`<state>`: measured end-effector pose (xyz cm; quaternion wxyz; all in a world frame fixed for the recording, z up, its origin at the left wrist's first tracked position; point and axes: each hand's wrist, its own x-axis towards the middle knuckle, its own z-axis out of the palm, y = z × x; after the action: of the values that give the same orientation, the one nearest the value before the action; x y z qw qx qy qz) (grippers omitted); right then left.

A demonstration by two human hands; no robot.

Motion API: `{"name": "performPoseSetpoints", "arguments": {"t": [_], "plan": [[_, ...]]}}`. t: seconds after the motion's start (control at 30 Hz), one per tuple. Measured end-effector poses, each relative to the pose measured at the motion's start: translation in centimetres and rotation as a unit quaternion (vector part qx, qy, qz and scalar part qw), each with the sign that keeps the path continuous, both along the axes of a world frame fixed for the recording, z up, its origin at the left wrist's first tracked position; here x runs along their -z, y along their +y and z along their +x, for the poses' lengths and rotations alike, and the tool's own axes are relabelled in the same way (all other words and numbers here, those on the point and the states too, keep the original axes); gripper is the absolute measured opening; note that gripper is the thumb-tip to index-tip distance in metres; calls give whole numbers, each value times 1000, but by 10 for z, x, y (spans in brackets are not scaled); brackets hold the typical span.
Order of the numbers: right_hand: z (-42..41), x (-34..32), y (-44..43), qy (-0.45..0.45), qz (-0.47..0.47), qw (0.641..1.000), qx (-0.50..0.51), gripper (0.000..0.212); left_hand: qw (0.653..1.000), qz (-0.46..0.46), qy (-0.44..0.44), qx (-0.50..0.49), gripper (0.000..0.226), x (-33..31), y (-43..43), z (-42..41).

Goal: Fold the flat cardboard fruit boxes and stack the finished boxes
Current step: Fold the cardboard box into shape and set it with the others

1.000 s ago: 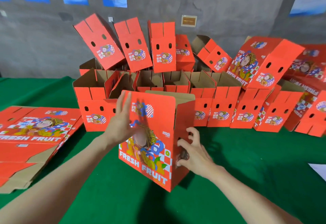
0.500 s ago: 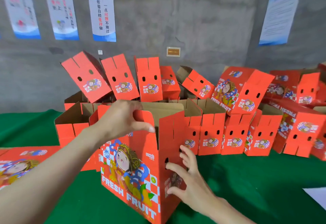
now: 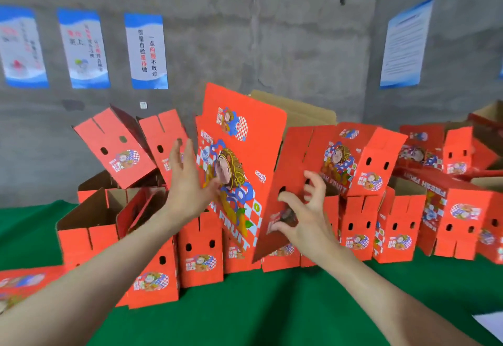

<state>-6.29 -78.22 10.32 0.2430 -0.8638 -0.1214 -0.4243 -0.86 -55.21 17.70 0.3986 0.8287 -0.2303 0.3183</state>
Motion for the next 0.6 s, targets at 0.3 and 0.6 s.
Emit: {"name": "performPoseSetpoints", "arguments": {"t": [0.3, 0.6], "plan": [[70, -54, -61, -19, -25, 990, 140, 56, 915, 397, 61, -42, 98, 74, -63, 64], [158, -63, -160, 21, -9, 973, 230, 57, 895, 416, 162, -9, 58, 85, -141, 174]]}}
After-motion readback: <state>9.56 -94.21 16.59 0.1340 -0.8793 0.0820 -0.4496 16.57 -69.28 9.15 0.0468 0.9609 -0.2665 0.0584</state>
